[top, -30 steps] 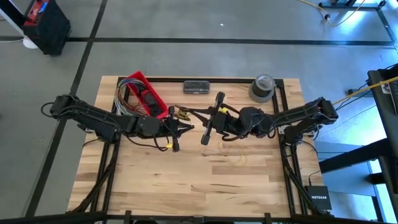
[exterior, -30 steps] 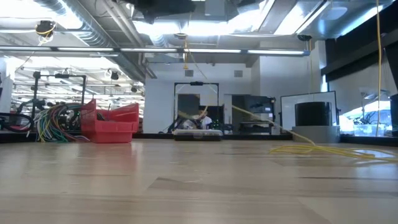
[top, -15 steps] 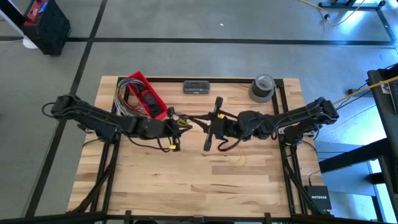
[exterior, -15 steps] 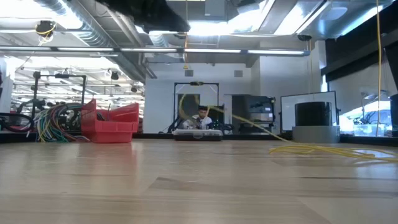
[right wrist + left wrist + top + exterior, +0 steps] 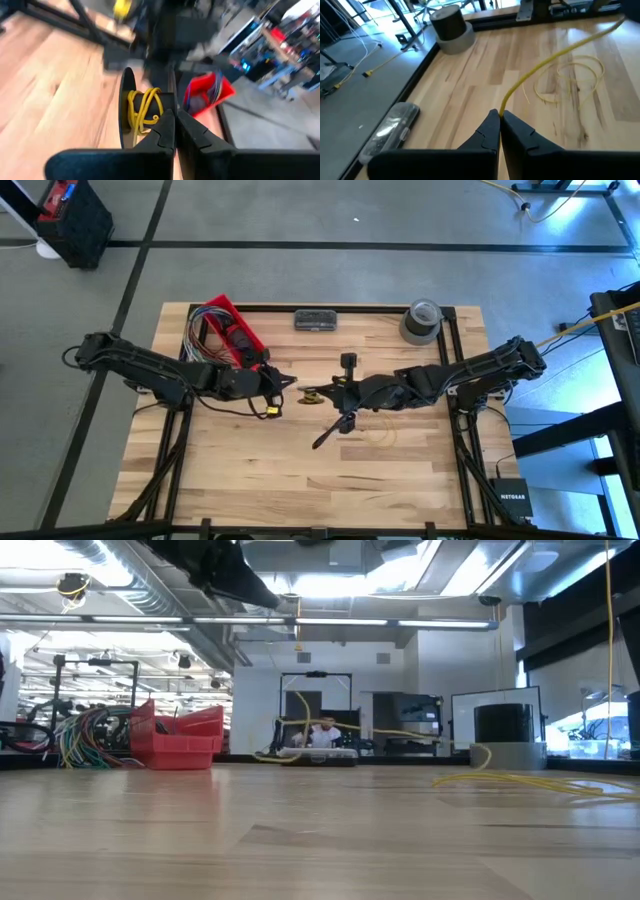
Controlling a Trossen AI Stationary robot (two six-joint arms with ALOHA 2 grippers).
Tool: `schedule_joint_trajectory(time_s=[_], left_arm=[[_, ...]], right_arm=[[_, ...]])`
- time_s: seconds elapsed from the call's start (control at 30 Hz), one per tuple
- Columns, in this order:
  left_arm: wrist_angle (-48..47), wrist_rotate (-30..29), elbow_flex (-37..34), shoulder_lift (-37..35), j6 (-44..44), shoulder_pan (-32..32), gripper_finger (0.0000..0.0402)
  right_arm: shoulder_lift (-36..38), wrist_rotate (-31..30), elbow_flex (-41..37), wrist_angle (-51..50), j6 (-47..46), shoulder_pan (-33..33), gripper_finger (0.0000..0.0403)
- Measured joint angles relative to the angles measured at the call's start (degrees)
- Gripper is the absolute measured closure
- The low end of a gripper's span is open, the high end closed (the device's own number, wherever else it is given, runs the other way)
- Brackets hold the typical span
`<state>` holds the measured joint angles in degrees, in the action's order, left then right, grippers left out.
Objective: Coil cords
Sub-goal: Coil the yellow wire on the spool
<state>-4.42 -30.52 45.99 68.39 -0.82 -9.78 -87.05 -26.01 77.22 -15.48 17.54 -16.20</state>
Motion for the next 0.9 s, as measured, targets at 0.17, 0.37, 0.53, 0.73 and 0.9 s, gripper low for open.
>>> schedule_joint_trajectory(time_s=[0.17,0.37,0.53,0.73,0.9], left_arm=[[-4.4,-0.1,0.1,-2.6,1.9,-0.7,0.04],[-7.4,-0.1,0.2,-4.7,4.1,-0.8,0.04],[-4.6,2.8,0.2,-4.6,5.0,-2.2,0.0397],[4.8,10.8,0.2,-3.8,2.3,-4.6,0.04],[10.4,11.0,0.2,-1.0,0.9,-5.1,0.0398]], right_arm=[[-0.1,-4.7,-2.8,-1.5,-1.2,0.0,0.0397],[-0.1,-5.3,-5.4,-1.5,-1.9,0.1,0.0397],[-0.2,-11.2,-7.4,-1.3,-1.9,0.1,0.0397],[-0.2,-15.4,-9.7,2.2,-2.5,2.4,0.0397],[-0.2,-12.0,-13.3,14.9,-2.1,4.0,0.0397]])
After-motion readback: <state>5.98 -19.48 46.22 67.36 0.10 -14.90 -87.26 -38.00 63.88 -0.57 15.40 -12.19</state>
